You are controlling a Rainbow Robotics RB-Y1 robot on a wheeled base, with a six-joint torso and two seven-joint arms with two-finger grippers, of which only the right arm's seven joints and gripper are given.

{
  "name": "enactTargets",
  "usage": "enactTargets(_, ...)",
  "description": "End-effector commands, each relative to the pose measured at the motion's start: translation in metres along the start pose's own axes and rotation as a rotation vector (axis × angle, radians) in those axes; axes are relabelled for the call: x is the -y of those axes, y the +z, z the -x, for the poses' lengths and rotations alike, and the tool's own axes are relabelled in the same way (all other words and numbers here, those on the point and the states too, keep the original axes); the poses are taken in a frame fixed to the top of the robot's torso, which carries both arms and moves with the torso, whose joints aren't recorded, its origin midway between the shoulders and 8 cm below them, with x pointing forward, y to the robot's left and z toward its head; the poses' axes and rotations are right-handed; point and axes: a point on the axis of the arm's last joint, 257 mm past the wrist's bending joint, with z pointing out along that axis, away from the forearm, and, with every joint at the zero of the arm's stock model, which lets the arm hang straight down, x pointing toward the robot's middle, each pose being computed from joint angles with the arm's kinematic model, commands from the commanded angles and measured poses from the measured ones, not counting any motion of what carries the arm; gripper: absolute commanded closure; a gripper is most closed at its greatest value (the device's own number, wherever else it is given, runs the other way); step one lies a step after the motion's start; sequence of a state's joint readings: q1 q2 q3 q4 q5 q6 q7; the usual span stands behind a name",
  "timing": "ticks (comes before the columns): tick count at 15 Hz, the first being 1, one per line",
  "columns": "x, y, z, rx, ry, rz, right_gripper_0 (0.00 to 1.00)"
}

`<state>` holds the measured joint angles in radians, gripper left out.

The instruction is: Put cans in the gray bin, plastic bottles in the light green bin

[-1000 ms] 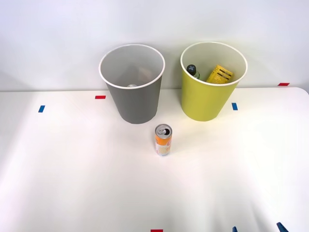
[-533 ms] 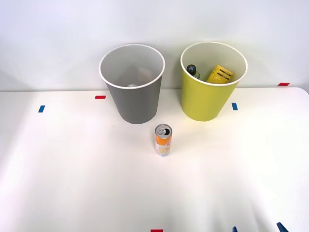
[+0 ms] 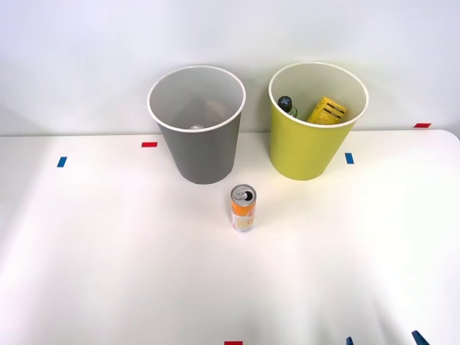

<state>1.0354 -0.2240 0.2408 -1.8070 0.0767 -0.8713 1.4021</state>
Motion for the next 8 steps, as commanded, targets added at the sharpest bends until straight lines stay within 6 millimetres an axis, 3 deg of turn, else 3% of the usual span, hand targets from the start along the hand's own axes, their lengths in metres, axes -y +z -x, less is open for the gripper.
enactTargets(1,0.0,0.0,0.0,0.0,0.0,0.0,0.0)
enactTargets(8,0.0,0.0,0.0,0.0,0.0,0.0,0.0)
